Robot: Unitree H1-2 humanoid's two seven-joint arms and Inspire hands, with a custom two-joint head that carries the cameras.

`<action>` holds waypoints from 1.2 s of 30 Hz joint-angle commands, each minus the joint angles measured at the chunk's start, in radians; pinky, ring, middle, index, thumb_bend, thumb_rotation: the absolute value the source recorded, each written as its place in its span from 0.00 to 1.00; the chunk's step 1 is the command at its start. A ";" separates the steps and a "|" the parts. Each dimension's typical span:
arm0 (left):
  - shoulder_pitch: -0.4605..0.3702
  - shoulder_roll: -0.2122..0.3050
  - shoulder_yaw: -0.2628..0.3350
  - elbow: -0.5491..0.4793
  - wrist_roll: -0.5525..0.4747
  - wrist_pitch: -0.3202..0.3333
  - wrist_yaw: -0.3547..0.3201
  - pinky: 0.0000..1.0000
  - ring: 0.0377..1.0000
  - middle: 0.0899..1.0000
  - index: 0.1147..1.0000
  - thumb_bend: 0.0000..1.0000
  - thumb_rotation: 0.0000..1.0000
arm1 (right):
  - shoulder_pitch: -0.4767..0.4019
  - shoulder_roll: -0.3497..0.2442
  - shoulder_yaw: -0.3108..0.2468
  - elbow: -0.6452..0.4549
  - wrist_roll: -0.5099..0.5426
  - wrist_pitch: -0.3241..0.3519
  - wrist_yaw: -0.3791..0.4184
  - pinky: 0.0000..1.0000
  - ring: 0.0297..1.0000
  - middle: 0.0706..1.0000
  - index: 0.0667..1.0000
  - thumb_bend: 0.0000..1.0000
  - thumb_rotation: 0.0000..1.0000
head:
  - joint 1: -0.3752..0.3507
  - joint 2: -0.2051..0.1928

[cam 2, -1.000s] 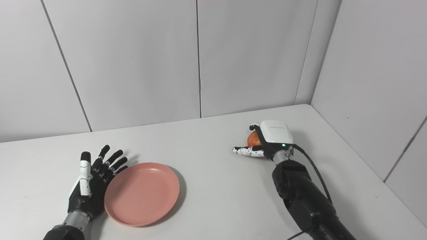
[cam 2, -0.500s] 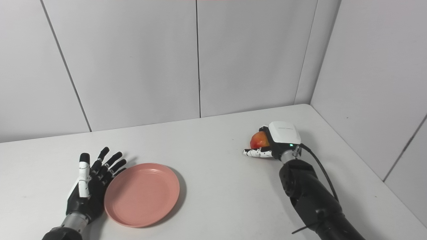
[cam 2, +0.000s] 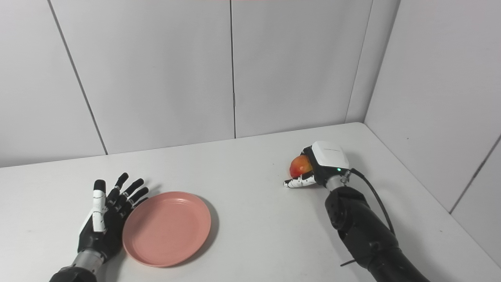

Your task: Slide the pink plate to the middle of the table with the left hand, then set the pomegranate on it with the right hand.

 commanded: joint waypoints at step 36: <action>-0.011 -0.082 -0.037 0.009 0.072 0.017 0.079 0.80 0.83 0.86 1.00 0.87 1.00 | -0.035 0.136 0.018 -0.491 0.044 -0.070 0.128 0.21 0.25 0.32 0.45 0.50 0.15 | 0.233 0.009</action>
